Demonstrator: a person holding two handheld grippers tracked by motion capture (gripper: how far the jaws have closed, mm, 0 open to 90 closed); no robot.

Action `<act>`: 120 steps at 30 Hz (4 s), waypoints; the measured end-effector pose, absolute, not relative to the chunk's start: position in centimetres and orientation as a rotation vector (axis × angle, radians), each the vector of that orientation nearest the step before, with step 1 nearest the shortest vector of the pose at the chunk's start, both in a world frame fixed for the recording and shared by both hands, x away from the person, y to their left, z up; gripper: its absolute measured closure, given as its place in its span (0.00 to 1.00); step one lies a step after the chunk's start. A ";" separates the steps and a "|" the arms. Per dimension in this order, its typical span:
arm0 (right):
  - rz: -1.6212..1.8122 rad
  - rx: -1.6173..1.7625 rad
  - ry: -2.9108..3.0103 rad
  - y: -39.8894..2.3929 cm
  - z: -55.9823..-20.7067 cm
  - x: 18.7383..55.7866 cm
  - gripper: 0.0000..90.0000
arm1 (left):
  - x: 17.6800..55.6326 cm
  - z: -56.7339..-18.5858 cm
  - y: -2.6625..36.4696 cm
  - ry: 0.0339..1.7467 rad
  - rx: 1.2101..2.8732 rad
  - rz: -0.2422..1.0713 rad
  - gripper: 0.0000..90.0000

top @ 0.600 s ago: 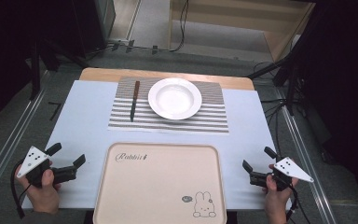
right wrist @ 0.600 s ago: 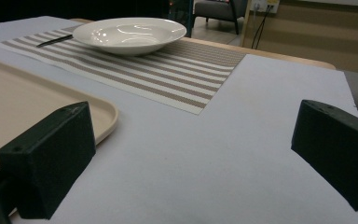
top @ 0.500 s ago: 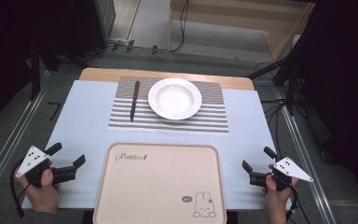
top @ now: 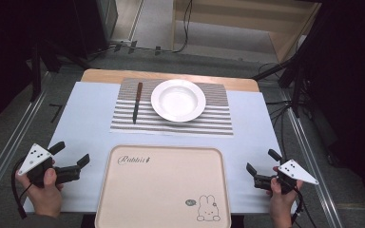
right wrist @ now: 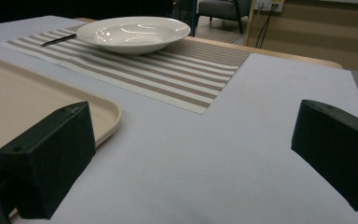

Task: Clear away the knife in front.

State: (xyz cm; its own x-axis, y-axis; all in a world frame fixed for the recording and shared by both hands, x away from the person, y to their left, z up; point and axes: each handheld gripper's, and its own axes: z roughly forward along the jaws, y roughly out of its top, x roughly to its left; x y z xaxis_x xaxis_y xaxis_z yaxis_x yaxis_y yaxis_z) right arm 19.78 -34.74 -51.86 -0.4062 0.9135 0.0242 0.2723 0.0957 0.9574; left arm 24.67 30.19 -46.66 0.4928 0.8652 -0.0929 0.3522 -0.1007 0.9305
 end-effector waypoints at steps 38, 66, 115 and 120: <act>1.296 1.162 1.781 -34.4 -51.9 19.8 0.00 | 31.1 -39.8 25.6 1.004 1.700 0.585 0.00; 1.285 1.123 1.812 -34.0 -51.9 20.0 0.00 | 41.1 -39.8 20.9 1.035 1.792 0.513 0.00; 1.233 1.094 1.840 -33.4 -52.0 20.2 0.00 | 54.0 -46.7 12.9 1.512 2.098 0.314 0.71; 1.231 1.098 1.840 -33.4 -52.0 20.2 0.00 | 54.2 -47.1 12.7 1.519 2.081 0.342 0.74</act>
State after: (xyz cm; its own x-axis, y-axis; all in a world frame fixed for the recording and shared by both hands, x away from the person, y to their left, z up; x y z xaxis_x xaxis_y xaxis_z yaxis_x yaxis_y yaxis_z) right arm 20.19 -33.40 -52.04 -0.4311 0.8997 -0.0682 0.2804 0.2054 0.9377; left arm 54.18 12.71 -47.09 0.3339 0.9366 -0.1057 0.8007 -0.2227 0.5562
